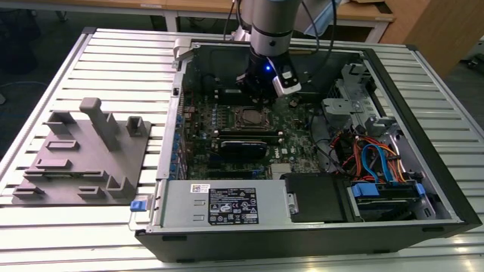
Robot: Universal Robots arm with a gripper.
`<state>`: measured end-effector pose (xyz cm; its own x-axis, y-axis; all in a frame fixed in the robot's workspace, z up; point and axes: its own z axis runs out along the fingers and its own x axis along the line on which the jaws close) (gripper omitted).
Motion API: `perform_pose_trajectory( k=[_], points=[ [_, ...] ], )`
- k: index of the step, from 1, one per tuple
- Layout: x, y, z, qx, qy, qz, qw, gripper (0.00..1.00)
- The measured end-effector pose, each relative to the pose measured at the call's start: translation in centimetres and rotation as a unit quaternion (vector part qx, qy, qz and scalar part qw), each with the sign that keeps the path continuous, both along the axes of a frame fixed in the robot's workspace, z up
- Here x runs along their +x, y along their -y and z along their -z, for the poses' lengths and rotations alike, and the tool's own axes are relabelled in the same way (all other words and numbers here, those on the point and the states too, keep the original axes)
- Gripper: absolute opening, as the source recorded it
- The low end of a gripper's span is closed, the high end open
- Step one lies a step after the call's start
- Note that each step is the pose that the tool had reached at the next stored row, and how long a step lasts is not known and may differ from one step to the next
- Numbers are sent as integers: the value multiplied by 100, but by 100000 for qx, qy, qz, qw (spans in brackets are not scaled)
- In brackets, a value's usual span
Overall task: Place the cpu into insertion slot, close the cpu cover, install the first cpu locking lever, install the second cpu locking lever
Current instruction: 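Install the first cpu locking lever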
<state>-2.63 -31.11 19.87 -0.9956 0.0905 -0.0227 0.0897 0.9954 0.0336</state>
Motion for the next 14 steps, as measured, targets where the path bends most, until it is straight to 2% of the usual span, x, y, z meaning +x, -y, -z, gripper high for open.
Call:
perform_pose_trajectory(
  k=[1,3,8,11,14],
  points=[
    [0,0,4,-268,-11,-4,100000,10],
    [0,-1,11,-451,-17,-5,99999,10],
    [1,-4,6,-396,28,1,99999,10],
    [0,-3,-40,-436,-1,-2,99999,10],
    [-2,10,-43,-419,6,-3,99999,10]
  ],
)
